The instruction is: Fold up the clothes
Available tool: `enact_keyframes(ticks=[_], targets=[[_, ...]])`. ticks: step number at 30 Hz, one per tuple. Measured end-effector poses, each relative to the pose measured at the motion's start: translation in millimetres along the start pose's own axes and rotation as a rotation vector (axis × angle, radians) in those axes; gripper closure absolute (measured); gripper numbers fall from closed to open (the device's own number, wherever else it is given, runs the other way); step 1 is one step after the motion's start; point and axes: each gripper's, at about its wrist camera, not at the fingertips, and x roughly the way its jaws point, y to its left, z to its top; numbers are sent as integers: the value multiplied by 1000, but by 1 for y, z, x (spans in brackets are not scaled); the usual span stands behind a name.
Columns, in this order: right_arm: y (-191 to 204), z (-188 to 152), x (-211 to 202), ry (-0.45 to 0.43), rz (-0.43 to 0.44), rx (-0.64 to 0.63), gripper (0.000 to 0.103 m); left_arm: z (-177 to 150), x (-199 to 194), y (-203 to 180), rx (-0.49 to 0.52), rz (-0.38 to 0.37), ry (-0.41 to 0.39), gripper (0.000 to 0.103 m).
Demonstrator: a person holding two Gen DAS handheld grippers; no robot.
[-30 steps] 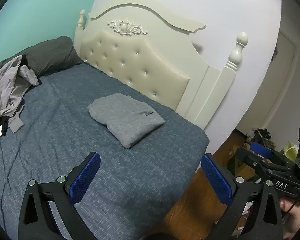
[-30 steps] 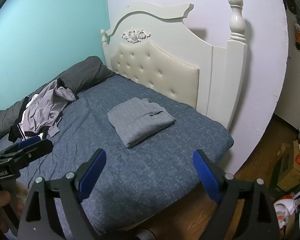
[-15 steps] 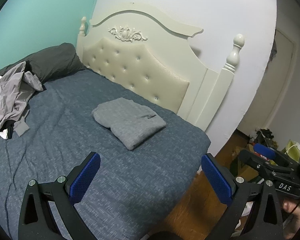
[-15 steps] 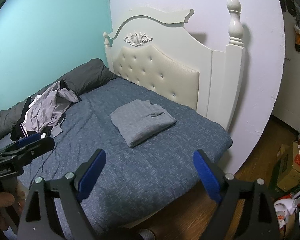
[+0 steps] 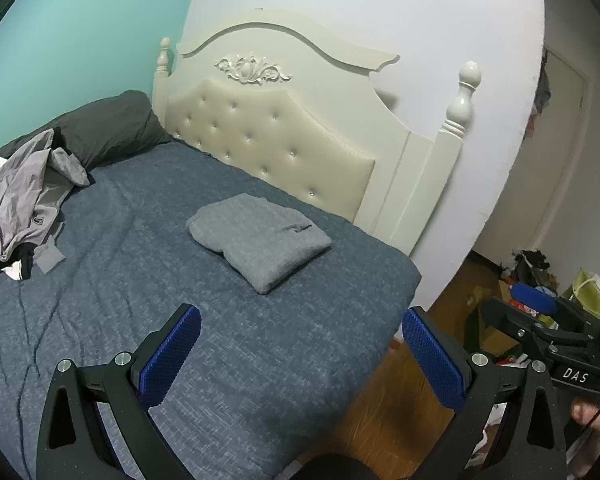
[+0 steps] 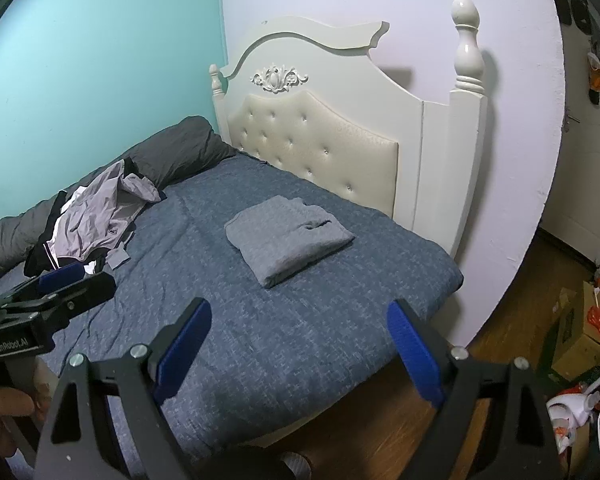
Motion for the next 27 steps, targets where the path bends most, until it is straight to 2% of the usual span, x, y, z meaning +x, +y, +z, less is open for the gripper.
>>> enact_keyframes(ticks=[4,8,27], targets=[[1,-5,-4,-1,-10,9,11,-3,-4,-1,2,-3,-3,0],[1,-9,-7,1,-8,26,5,-5,-8,-1,8,-2,-3,0],[10,-15,-12,13,-1,0,5,-16,-23,-1,-6,-13,7,0]])
